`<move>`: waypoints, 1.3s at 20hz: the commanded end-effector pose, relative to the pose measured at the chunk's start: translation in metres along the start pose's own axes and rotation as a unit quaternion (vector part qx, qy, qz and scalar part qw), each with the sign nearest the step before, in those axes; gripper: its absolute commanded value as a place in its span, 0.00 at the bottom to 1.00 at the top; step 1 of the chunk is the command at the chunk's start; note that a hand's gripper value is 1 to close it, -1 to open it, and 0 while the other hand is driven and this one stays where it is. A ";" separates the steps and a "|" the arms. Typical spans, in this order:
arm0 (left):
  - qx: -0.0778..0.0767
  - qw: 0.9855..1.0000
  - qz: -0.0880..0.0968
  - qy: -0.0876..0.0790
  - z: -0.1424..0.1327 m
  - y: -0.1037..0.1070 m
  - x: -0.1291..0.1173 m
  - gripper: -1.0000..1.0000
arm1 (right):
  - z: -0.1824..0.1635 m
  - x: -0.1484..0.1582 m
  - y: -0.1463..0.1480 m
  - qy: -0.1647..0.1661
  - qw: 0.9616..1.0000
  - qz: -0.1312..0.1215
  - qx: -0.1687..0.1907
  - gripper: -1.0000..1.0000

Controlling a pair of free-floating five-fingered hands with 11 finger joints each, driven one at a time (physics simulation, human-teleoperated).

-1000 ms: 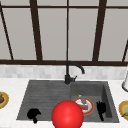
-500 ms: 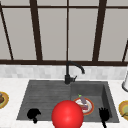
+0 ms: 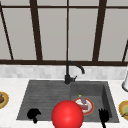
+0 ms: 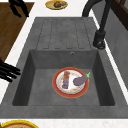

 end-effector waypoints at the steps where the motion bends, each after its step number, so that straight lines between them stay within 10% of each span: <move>1: 0.000 1.000 0.000 0.000 0.000 0.000 0.000 0.50 | 0.000 0.000 0.000 0.000 1.000 0.000 0.000 0.00; 2: 0.000 1.000 0.000 0.000 0.000 0.000 0.000 0.50 | 0.001 0.000 0.000 0.000 1.000 0.000 -0.001 0.00; 3: 0.000 1.000 -0.001 0.000 0.000 0.000 0.001 0.00 | 0.000 0.000 0.000 0.000 1.000 0.000 0.000 0.50; 26: -0.007 1.000 0.019 -0.006 -0.004 0.000 0.007 0.00 | 0.000 0.000 0.000 0.001 1.000 -0.002 -0.012 0.50</move>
